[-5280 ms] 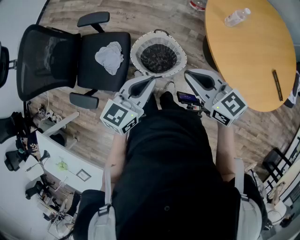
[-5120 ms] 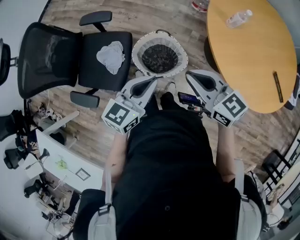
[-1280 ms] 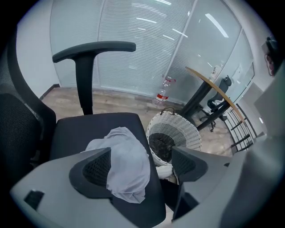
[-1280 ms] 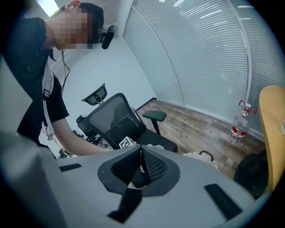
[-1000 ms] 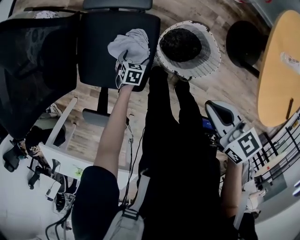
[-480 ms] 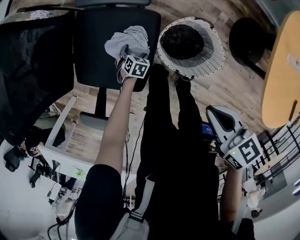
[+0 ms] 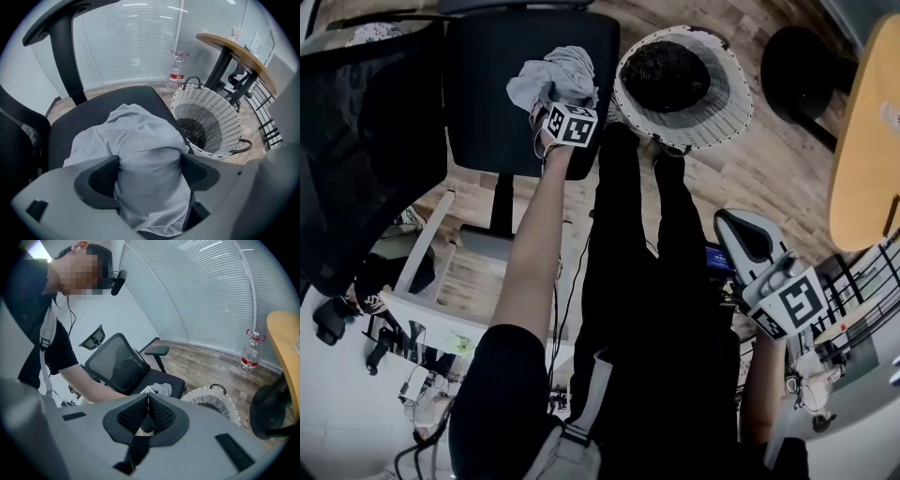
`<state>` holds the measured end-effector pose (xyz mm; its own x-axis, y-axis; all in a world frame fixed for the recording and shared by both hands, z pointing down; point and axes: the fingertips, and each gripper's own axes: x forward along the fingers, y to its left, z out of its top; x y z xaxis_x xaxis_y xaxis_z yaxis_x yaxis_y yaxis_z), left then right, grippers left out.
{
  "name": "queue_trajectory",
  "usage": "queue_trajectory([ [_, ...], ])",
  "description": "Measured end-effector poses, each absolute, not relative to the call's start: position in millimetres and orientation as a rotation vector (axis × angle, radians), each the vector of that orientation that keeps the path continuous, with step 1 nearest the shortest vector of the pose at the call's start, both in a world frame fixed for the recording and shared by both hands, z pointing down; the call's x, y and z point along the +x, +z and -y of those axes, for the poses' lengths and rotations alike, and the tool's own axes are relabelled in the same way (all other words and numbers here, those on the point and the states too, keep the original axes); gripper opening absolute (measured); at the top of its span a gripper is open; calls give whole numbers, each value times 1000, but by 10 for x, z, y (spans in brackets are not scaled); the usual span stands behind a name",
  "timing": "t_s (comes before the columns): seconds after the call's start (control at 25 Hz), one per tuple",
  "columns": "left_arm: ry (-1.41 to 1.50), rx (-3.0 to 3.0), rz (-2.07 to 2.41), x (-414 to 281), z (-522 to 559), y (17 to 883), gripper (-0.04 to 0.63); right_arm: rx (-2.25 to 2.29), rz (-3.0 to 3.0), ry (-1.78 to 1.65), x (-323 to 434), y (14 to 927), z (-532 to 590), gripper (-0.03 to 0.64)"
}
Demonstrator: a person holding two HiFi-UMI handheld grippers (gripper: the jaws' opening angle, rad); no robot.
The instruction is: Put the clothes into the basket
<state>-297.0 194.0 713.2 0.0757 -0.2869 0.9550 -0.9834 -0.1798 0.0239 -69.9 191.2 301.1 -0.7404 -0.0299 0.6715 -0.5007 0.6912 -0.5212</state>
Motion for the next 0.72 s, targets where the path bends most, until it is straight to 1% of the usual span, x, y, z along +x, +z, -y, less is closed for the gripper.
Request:
queue_trajectory([
  [0.08, 1170, 1581, 1289, -2981, -1951, 7156, 439, 405, 2258, 948, -706, 2993, -1921, 17],
  [0.12, 1184, 1575, 1289, -2995, -1950, 7160, 425, 405, 2260, 947, -705, 2986, -1923, 17],
  [0.24, 1206, 1548, 1313, -3068, -1925, 7148, 329, 418, 2262, 948, -689, 2966, -1908, 17],
  [0.44, 1194, 1536, 1326, -3127, -1906, 7119, 233, 437, 2266, 946, -669, 2943, -1878, 17],
  [0.52, 1182, 1539, 1331, -3132, -1901, 7103, 165, 442, 2268, 945, -663, 2941, -1872, 17],
  [0.6, 1159, 1533, 1333, -3134, -1905, 7086, 129, 444, 2271, 946, -663, 2934, -1872, 17],
  [0.72, 1140, 1527, 1329, -3151, -1893, 7065, 102, 444, 2276, 940, -678, 2921, -1870, 17],
])
